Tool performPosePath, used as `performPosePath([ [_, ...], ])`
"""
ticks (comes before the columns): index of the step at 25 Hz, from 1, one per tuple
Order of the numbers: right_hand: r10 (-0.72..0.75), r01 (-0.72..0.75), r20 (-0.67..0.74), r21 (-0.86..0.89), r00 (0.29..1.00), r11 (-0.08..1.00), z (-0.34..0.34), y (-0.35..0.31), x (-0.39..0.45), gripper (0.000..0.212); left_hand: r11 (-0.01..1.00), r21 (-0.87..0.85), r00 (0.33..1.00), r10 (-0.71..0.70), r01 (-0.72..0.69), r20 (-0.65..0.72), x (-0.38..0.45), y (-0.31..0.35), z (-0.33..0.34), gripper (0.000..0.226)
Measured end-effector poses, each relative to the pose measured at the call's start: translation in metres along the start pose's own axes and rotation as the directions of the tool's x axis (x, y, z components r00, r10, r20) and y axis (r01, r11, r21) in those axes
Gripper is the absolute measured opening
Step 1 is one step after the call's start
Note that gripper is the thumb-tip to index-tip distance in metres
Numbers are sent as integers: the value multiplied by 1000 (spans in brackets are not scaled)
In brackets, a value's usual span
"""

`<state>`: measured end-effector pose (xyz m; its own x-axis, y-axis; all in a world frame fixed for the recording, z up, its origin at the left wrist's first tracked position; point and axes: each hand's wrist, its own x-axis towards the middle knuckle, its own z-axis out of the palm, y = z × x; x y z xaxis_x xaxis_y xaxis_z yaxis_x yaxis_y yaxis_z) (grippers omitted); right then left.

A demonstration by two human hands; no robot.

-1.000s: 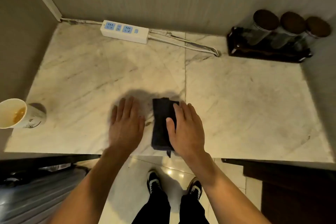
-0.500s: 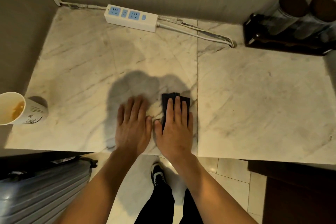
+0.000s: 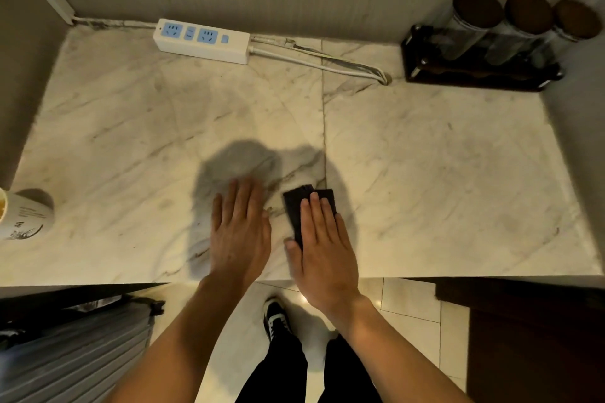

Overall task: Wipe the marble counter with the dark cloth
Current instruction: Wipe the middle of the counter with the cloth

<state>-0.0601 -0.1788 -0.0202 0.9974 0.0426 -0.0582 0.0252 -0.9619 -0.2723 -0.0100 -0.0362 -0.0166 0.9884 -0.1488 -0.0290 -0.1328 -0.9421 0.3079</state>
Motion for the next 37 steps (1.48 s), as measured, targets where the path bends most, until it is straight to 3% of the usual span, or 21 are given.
performPosePath([
  [5, -223, 235, 145, -70, 964, 970, -17, 46, -8, 61, 998, -45, 999, -32, 32, 1, 1, 20, 10, 54],
  [12, -451, 503, 304, -117, 839, 856, -34, 93, 17, 66, 995, -77, 998, -62, 63, 21, 3, 40, 20, 60],
  [25, -491, 520, 233, -84, 839, 850, -45, 123, 95, 63, 990, -124, 998, -63, 61, -11, 37, 80, 25, 60],
  [30, -468, 499, 230, -100, 853, 861, -48, 130, 123, 65, 996, -16, 994, -90, 91, 64, 44, 81, 36, 63],
  [37, -432, 464, 233, -108, 871, 879, -51, 136, 162, 65, 991, 73, 993, -118, 115, 32, 46, 84, 42, 60],
])
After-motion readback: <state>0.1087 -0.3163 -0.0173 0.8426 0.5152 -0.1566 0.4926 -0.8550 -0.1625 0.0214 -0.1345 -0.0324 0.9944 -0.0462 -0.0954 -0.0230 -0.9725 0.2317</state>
